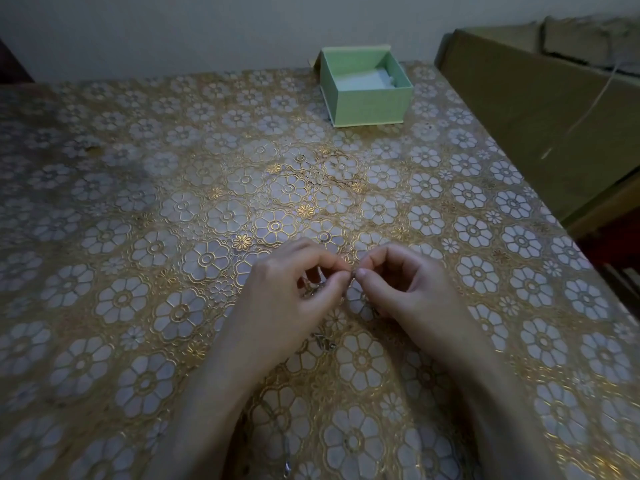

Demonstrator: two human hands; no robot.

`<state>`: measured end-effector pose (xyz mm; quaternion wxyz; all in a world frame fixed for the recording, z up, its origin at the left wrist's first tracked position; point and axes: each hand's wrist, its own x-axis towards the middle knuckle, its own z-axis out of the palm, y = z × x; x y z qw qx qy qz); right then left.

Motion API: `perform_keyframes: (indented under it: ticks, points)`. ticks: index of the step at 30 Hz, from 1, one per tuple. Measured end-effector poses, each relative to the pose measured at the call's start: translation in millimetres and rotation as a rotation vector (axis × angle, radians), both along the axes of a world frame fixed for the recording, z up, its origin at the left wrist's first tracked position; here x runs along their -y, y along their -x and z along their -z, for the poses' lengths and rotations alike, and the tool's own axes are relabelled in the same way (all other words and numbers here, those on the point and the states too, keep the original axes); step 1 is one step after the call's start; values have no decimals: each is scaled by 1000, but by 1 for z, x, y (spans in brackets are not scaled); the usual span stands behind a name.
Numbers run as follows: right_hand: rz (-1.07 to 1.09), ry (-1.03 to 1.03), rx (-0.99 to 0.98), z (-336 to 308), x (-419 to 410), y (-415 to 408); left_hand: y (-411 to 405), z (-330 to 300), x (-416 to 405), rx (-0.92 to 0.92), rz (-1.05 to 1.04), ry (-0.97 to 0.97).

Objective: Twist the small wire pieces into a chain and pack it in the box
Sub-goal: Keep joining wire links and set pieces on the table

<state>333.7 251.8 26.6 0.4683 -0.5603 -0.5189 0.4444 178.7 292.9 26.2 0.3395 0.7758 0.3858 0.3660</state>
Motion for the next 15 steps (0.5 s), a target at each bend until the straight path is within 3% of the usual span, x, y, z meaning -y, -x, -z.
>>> perform_keyframes:
  ticks: [15]
  points:
    - [0, -43, 123, 5, -2, 3, -3, 6, 1, -116, -58, -48]
